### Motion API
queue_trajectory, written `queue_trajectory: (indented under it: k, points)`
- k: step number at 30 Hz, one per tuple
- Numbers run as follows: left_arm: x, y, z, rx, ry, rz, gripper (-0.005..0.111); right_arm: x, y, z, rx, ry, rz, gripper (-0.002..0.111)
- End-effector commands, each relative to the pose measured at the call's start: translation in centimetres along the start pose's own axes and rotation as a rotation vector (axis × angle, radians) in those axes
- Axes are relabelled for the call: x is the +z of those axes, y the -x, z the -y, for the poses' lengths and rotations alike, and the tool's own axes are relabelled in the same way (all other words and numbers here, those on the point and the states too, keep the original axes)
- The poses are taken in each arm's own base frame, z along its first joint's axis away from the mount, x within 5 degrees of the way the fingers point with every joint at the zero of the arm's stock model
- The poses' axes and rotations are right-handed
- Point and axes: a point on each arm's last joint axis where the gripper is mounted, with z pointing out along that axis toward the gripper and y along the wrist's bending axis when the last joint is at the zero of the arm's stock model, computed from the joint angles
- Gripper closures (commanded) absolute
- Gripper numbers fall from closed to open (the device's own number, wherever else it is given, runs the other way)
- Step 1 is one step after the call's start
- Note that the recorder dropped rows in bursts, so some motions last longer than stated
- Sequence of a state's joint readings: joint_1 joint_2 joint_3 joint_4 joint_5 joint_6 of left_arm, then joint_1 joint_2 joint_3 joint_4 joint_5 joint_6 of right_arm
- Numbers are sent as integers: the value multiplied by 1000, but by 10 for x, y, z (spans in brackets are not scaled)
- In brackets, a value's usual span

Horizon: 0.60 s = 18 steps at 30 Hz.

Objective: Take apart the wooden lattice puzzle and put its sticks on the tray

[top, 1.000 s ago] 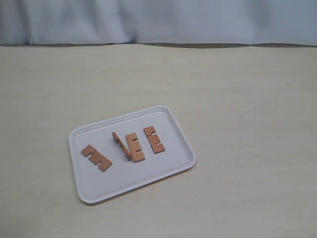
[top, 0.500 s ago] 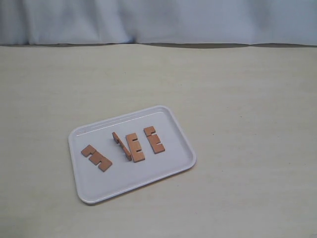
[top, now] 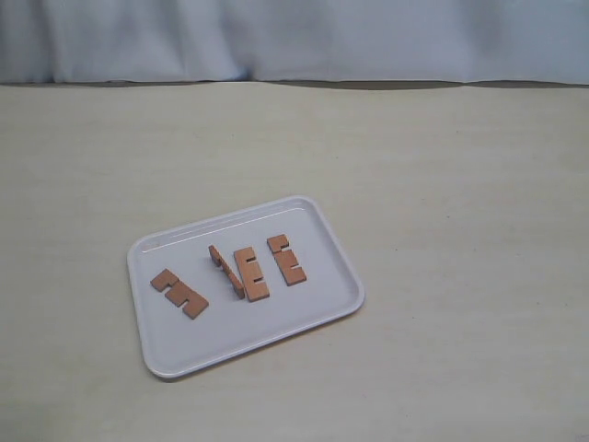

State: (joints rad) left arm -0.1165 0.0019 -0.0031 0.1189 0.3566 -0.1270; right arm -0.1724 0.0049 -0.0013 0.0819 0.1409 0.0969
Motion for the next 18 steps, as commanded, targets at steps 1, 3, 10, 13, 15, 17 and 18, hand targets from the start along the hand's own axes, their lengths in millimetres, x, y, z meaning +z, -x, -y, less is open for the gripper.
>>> queue_trajectory:
  k: [1,3,10,13,15,17,18]
  points:
    - [0,0,0,-1,0,7,107,0,1,0,11,6,11,104]
    - [0,0,0,-1,0,7,107,0,1,0,11,6,11,104]
    - [0,0,0,-1,0,7,107,0,-5,0,11,0,-52,104]
    - [0,0,0,-1,0,7,107,-1,-10,1,11,-4,-100,104]
    - [0,0,0,-1,0,7,107,-1,-14,1,11,-9,-152,104]
    - [0,0,0,-1,0,7,107,-2,-17,1,10,-12,-183,104]
    - [0,0,0,-1,0,7,107,-2,-17,1,10,-12,-183,104]
